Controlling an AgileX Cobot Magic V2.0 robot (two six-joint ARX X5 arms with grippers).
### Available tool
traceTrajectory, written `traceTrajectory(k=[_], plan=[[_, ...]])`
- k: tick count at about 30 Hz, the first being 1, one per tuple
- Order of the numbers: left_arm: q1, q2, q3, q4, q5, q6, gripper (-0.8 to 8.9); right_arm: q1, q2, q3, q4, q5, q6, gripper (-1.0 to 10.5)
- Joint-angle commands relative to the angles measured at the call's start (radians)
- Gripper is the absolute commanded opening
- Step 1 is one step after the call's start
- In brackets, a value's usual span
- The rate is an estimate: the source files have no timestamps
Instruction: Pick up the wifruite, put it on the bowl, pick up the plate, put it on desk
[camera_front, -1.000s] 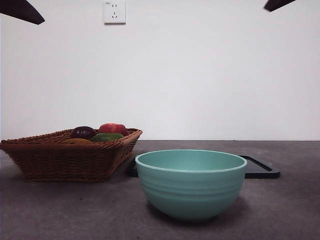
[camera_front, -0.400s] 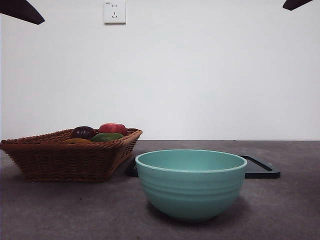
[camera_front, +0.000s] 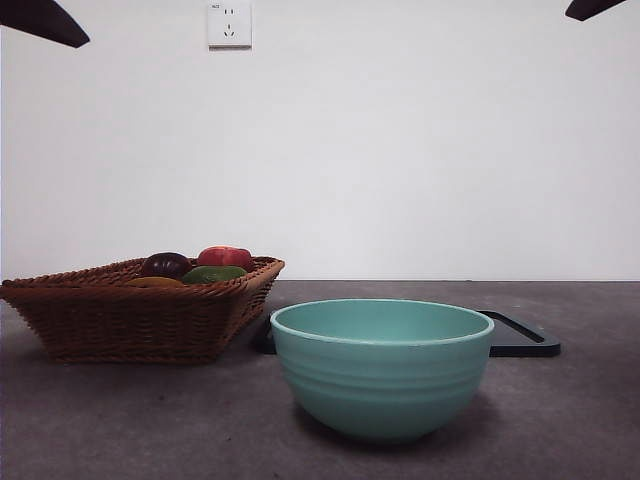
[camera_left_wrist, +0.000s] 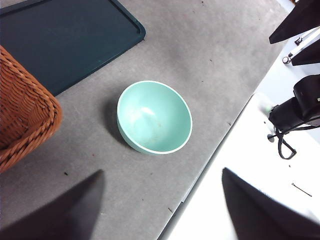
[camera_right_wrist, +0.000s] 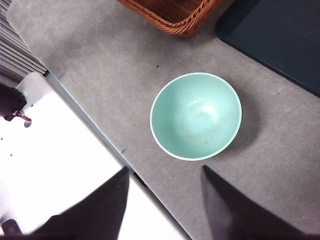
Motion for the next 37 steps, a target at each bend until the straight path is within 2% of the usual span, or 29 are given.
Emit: traceTrajectory(k=[1, 3, 37], plan=[[-0.005, 0.006, 0.010, 0.008, 0.007, 0.012, 1.08, 0.006, 0.008, 0.016, 0.005, -0.002, -0.005, 0.2], [-0.005, 0.006, 0.010, 0.008, 0.007, 0.012, 0.03, 0.006, 0.008, 0.016, 0.005, -0.002, -0.008, 0.1], [-0.005, 0.005, 0.010, 0.011, 0.007, 0.012, 0.08, 0.006, 0.008, 0.016, 0.006, -0.001, -0.021, 0.1]])
